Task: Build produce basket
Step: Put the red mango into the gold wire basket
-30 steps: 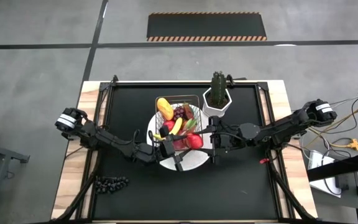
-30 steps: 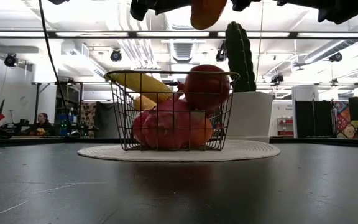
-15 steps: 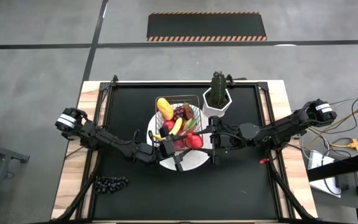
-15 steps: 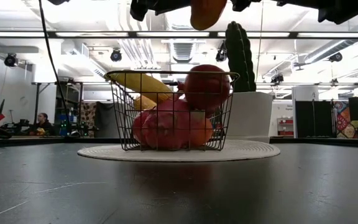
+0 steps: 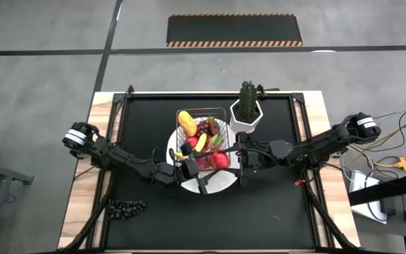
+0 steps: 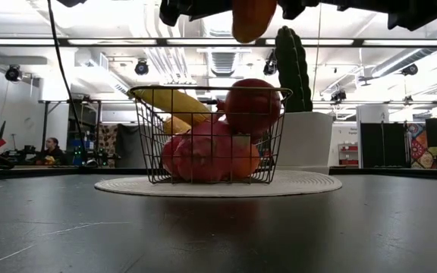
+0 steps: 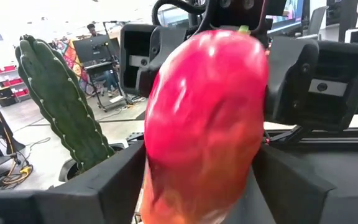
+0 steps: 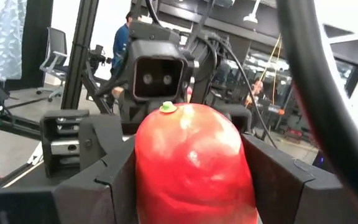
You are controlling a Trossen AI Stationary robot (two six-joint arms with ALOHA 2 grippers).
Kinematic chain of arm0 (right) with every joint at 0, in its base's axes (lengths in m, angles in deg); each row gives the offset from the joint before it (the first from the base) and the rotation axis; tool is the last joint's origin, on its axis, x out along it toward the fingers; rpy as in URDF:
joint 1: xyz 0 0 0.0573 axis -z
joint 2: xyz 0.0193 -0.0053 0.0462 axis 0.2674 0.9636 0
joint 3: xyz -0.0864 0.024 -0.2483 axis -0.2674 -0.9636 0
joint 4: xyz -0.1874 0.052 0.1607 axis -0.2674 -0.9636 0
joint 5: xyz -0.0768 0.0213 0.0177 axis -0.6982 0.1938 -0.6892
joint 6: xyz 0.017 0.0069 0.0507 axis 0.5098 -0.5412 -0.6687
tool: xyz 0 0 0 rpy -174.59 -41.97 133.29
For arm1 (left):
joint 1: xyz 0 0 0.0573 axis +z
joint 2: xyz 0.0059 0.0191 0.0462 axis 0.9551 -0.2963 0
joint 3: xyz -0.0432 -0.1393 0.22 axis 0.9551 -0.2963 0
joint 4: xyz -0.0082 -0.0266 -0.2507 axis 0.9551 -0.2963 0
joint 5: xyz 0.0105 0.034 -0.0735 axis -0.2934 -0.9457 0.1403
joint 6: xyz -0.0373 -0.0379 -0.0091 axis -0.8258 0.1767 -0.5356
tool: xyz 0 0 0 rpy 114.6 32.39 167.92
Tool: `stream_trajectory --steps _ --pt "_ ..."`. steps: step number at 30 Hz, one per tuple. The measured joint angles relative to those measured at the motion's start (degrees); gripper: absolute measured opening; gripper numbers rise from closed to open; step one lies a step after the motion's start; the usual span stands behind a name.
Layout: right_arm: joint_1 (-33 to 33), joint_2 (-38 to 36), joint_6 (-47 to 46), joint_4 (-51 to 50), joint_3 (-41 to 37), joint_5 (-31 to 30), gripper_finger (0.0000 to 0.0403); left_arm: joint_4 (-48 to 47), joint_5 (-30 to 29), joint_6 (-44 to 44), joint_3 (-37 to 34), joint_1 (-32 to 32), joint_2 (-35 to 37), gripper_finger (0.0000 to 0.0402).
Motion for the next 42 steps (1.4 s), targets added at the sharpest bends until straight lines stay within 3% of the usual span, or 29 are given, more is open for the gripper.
stream_trajectory --steps 6,12,19,29,42 --pt "0.0 0.18 -0.14 -1.68 -0.13 -3.28 0.0223 -1.94 -1.09 2.67 0.02 -0.11 0.2 0.0298" --pt "0.19 0.13 -0.42 -2.46 -0.13 -8.56 0.0223 -2.92 -3.01 6.64 -0.02 -0.26 0.52 0.0302" --pt "4.59 0.08 -3.09 -2.52 -0.11 -17.45 0.0223 -12.08 -8.3 8.48 -0.09 -2.72 5.71 0.0302" --pt "12.91 7.33 -18.27 0.38 0.13 -17.27 0.023 -18.65 -10.88 8.44 -0.86 -7.89 12.8 0.0303" --pt "14.12 15.62 -18.04 -4.19 8.6 -17.67 0.0308 -18.7 -11.91 8.27 -0.98 -9.65 13.07 0.0303"
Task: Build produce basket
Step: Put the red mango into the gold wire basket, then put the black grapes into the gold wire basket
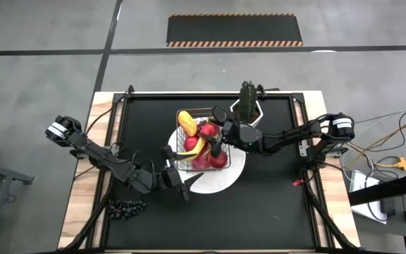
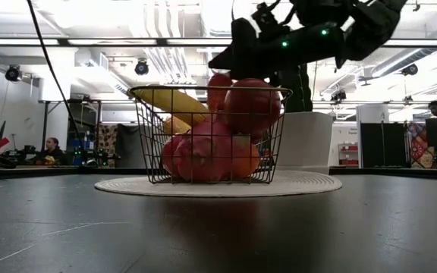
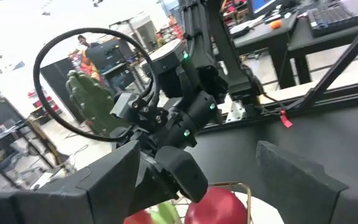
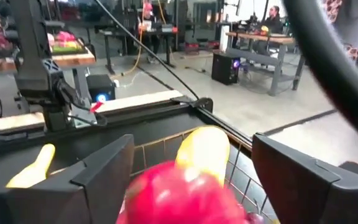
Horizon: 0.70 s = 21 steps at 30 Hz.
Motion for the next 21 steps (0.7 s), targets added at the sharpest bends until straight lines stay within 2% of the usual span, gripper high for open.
stream_trajectory --steps 5,9,18,21 --pt "-0.04 -1.08 0.78 -9.34 3.46 0.01 0.0343 -0.08 -5.07 -1.53 -0.02 -1.73 0.07 0.0302" --pt "-0.04 -4.12 2.22 -16.31 5.16 0.01 0.0357 -5.57 -6.57 -9.72 -0.02 -4.09 0.13 0.0302" --pt "-0.98 -12.42 6.12 -23.65 4.91 0.43 0.0359 -25.1 -6.25 -41.86 0.31 -9.52 0.5 0.0302" --pt "-2.42 -15.46 8.1 -27.08 4.6 0.49 0.0359 -35.98 -2.42 -56.41 1.89 -10.81 1.18 0.0302"
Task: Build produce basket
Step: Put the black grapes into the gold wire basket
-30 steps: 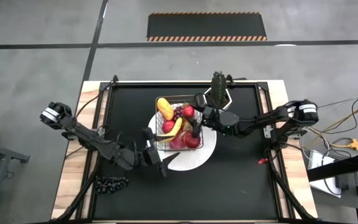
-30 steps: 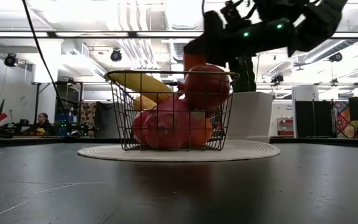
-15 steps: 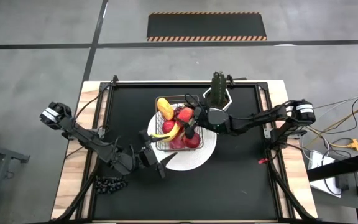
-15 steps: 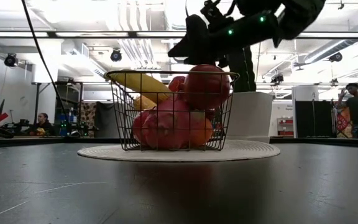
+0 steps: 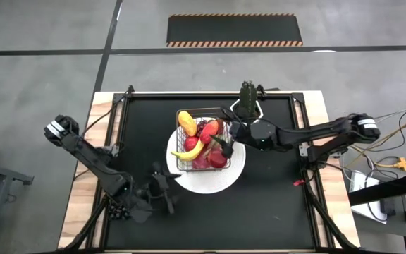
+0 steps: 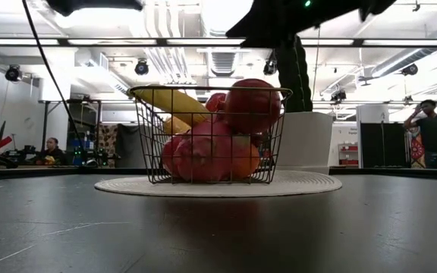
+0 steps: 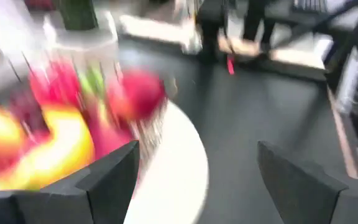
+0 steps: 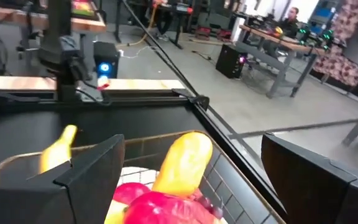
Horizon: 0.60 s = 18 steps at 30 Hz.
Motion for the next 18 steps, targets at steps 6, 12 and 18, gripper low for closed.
stream_trajectory --steps 6,12,18 --pt "-2.9 -4.22 0.51 -4.91 -0.02 -0.02 0.0359 -27.82 34.73 -30.61 3.73 0.6 0.28 0.0301" --pt "-4.87 -4.6 0.47 -6.0 -0.07 -0.02 0.0359 -49.1 69.14 -41.34 1.73 -2.01 -2.87 0.0301" --pt "-5.14 -3.57 -0.06 -6.35 -0.13 -0.04 0.0359 -45.95 70.81 -38.4 -1.41 -4.05 -4.13 0.0301"
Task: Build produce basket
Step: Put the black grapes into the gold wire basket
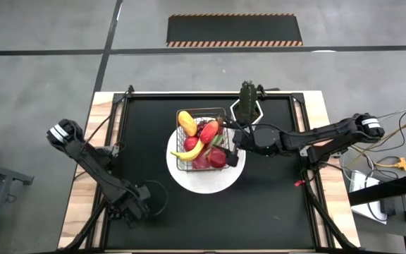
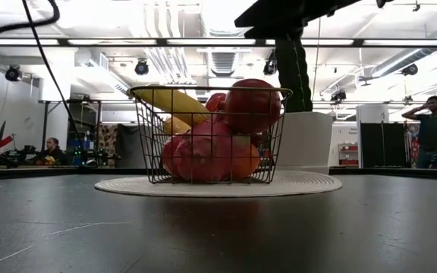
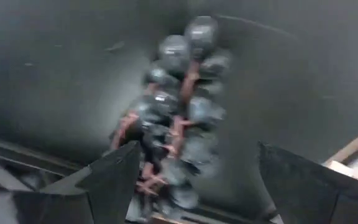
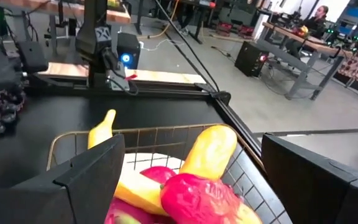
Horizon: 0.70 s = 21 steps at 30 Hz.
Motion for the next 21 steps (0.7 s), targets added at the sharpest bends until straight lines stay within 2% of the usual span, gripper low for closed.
stream_trajectory --steps 9,12,16,21 --pt "0.0 0.32 -0.44 -0.04 0.01 -0.28 0.0359 2.7 -0.93 2.5 -4.31 -0.02 -6.03 0.0299" --pt "0.0 0.29 -0.43 -0.28 0.02 -0.42 0.0359 3.02 -0.48 3.65 -4.12 -0.04 -7.71 0.0279" --pt "0.0 0.29 -0.42 -0.97 0.01 -0.44 0.0359 3.2 -0.57 3.6 -3.59 -0.04 -8.13 0.0215" --pt "-0.31 0.26 -1.05 -1.58 0.0 -0.48 0.0359 2.9 -1.89 3.72 -2.63 -0.09 -7.84 0.0103"
